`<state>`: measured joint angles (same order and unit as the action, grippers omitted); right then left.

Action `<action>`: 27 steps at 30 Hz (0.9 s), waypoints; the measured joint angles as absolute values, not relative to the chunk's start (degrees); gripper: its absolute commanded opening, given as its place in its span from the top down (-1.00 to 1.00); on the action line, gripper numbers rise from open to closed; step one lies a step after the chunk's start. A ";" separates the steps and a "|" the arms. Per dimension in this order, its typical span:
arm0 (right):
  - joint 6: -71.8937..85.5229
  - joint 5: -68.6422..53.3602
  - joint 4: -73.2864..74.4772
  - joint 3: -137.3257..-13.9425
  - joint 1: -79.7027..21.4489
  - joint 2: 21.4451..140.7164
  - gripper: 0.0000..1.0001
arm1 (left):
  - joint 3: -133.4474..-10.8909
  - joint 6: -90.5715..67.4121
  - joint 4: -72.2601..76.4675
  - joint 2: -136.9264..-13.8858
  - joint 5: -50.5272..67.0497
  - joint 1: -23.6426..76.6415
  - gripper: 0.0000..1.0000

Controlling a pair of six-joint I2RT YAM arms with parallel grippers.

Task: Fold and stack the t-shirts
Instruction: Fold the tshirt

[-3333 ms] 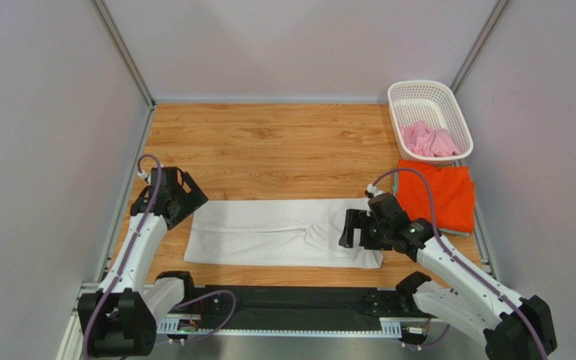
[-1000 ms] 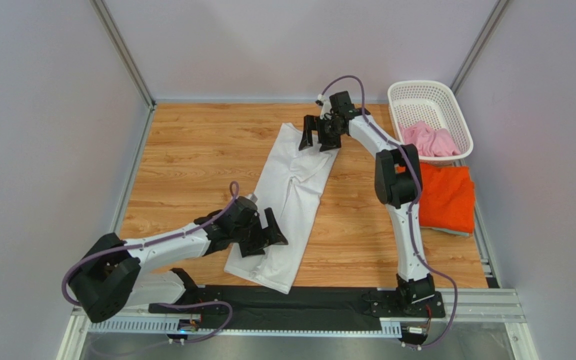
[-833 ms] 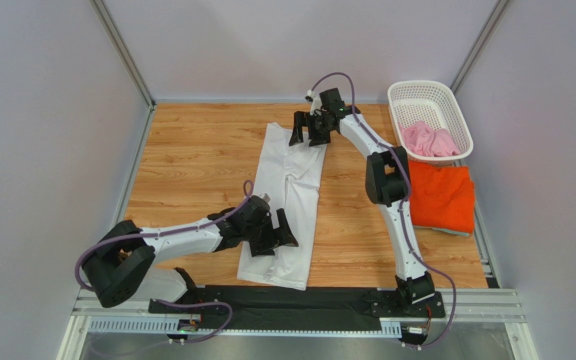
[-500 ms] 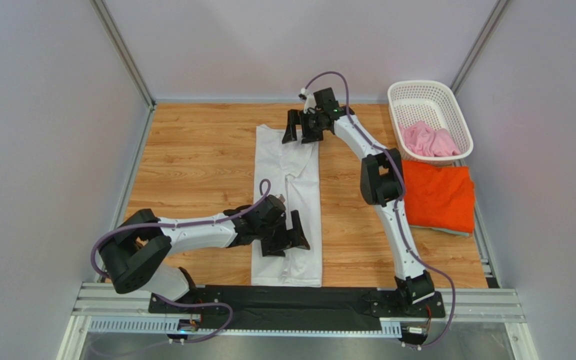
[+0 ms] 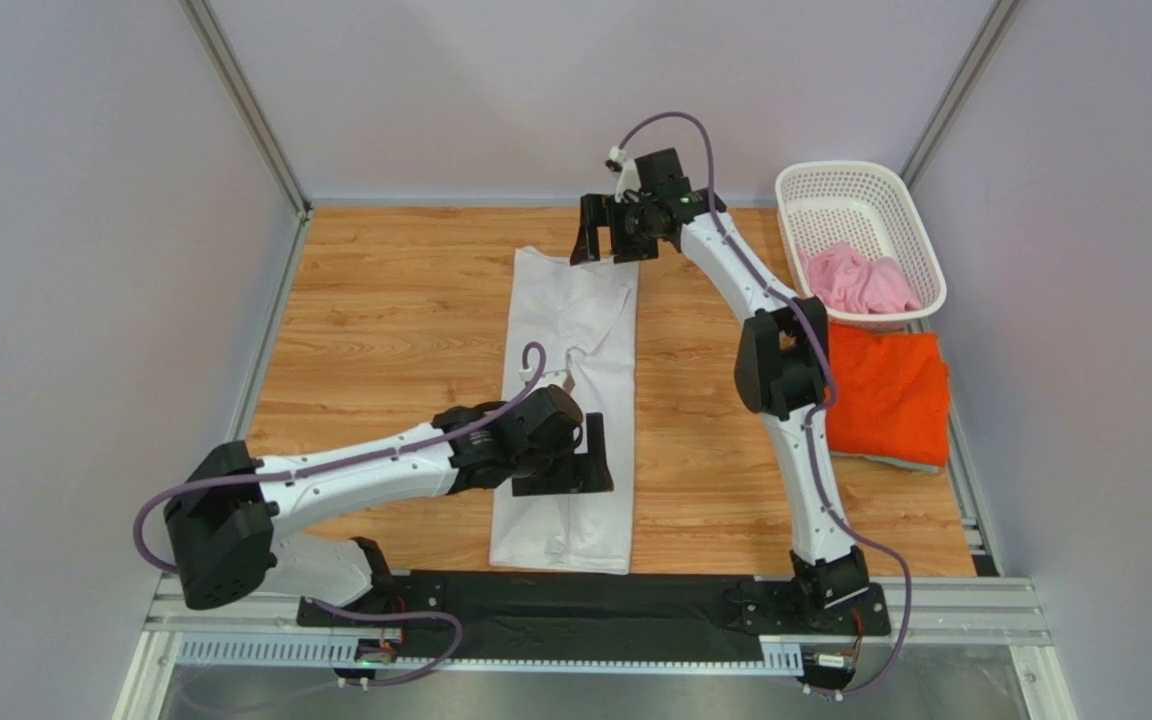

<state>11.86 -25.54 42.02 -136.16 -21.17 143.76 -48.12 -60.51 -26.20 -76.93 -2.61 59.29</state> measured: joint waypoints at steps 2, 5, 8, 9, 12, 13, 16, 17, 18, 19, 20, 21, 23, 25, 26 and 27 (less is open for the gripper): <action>11.75 -23.81 42.26 -134.04 -21.43 139.00 -1.00 | -48.64 -60.36 -28.34 -75.13 -4.38 59.92 -0.99; 11.88 -18.61 42.02 -125.93 -22.02 128.44 -1.00 | -46.76 -61.01 -33.80 -69.06 -8.16 59.94 -0.99; 12.19 -13.78 40.73 -116.46 -22.79 117.30 -1.00 | -43.13 -62.33 -38.89 -60.16 -11.31 59.92 -0.99; 12.34 -12.51 40.14 -113.12 -23.07 113.69 -1.00 | -42.24 -62.83 -40.45 -57.67 -11.90 59.92 -1.00; 13.41 -9.65 38.04 -101.89 -24.01 104.22 -1.00 | -38.89 -64.93 -44.56 -50.50 -13.39 59.92 -0.99; 13.96 -8.82 36.88 -97.78 -24.36 101.32 -1.00 | -37.67 -65.65 -45.21 -49.06 -13.50 59.92 -1.00; 16.34 -6.44 33.28 -81.89 -26.26 92.01 -1.00 | -32.67 -68.25 -47.48 -45.93 -13.39 59.90 -0.99; 17.12 -6.00 32.56 -77.38 -27.11 89.52 -1.00 | -30.94 -69.08 -48.27 -45.52 -12.99 59.90 -0.99; 18.15 -5.48 32.25 -72.66 -28.25 86.91 -1.00 | -29.69 -69.67 -48.69 -45.47 -12.58 59.90 -0.96; 19.25 -4.82 31.79 -68.14 -29.74 84.44 -1.00 | -28.36 -70.39 -48.99 -45.52 -12.21 59.90 -0.92; 20.49 -4.34 31.68 -64.25 -31.40 82.28 -1.00 | -27.31 -70.85 -49.19 -45.58 -11.79 59.92 -0.85; 21.41 -3.92 30.96 -61.14 -32.84 80.58 -1.00 | -26.76 -71.20 -49.36 -45.65 -11.42 59.90 -0.80; 23.75 -3.05 30.57 -55.07 -35.94 76.88 -1.00 | -26.02 -71.75 -49.25 -45.84 -10.52 59.92 -0.76; 25.63 -2.22 30.55 -51.00 -38.22 73.89 -1.00 | -25.52 -71.79 -48.60 -45.87 -9.58 59.92 -0.73; 26.41 -1.52 30.74 -49.58 -38.98 72.66 -1.00 | -25.30 -71.77 -48.21 -45.87 -9.21 59.92 -0.70; 27.29 -0.69 30.65 -48.40 -39.70 71.50 -1.00 | -24.99 -71.75 -47.62 -45.87 -8.80 59.92 -0.65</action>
